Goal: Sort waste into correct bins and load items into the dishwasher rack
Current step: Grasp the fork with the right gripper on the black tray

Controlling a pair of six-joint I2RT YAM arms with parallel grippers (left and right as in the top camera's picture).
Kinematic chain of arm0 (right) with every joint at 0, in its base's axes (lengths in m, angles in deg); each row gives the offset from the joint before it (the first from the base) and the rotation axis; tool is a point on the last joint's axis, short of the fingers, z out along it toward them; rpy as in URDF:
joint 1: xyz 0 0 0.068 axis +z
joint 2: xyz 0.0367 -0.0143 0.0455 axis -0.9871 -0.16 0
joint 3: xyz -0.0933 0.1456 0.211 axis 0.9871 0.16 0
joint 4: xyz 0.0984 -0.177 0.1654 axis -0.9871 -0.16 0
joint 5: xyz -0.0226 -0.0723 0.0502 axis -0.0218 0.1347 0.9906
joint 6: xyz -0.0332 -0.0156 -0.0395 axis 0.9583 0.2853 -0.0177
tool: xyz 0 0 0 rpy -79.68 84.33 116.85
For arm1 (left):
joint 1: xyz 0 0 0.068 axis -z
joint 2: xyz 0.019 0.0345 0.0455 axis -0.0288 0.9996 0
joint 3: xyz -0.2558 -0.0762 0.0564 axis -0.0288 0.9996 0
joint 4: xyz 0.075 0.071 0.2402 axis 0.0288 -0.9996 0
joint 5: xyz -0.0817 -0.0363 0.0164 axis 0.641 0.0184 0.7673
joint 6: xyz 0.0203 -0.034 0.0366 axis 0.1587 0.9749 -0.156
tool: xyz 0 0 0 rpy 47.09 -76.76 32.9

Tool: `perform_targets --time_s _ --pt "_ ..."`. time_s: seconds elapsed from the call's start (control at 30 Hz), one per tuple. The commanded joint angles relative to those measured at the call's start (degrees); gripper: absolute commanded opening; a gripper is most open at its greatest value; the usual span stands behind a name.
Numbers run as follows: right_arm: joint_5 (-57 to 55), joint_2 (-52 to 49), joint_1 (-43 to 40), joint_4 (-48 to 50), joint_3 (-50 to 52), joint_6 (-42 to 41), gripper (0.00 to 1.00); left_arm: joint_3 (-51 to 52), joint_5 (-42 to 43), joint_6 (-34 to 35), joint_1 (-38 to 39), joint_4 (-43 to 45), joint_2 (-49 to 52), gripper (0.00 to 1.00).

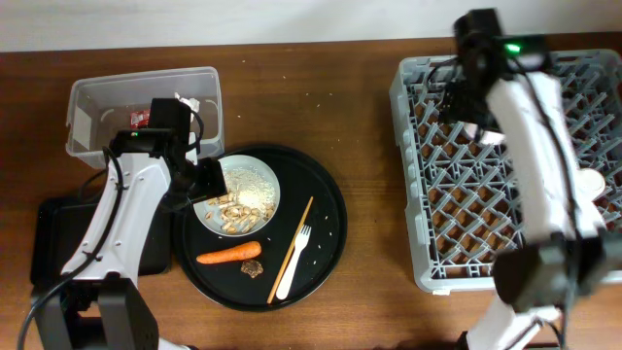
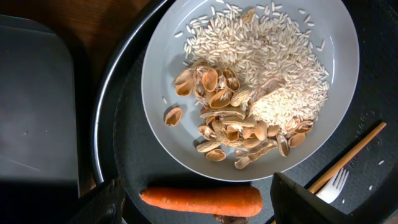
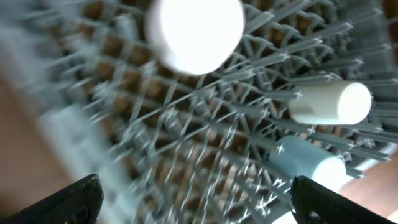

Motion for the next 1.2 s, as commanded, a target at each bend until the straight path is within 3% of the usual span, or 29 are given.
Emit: perform_targets --time_s 0.0,0.13,0.43,0.63,0.83,1.17 --pt "20.8 4.0 0.7 -4.9 -0.2 6.1 0.99 -0.5 0.6 0.6 -0.2 -0.2 -1.2 0.74" --pt "26.6 4.0 5.7 -8.6 1.1 7.4 0.99 -0.5 0.6 0.5 0.1 -0.6 -1.2 0.74" --pt "28.8 4.0 21.0 -7.1 3.7 -0.5 0.99 -0.5 -2.5 -1.6 5.4 -2.7 -1.2 0.74" --pt "28.8 3.9 34.7 11.2 21.8 -12.5 0.99 -0.5 -2.6 -1.6 2.5 -3.5 -1.2 0.74" --pt "28.5 2.5 40.1 40.4 46.9 -17.8 0.95 -0.5 -2.6 -1.6 2.4 -3.5 -1.2 0.75" --pt "22.0 0.6 40.4 45.0 49.2 -20.4 0.82 -0.5 -2.6 -1.6 2.4 -3.5 -1.2 0.75"
